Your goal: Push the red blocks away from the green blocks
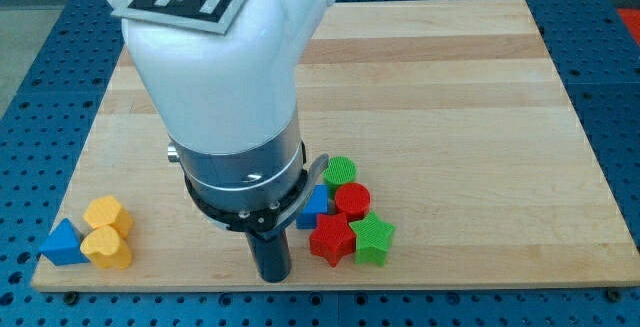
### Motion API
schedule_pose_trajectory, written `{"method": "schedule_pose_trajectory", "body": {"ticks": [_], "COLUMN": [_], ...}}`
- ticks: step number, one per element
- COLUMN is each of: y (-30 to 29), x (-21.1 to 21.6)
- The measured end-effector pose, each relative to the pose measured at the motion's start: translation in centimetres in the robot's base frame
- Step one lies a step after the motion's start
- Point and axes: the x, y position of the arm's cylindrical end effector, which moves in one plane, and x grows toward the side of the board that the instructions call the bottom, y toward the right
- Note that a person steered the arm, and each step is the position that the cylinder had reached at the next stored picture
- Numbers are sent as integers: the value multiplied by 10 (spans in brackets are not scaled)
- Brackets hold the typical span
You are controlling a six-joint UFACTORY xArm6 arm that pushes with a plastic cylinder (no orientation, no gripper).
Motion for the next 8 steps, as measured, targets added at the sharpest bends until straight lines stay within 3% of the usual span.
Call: {"method": "schedule_pose_trajectory", "body": {"ticks": [3, 6, 8], "y": [34, 21, 60], "x": [-37, -19, -34]}}
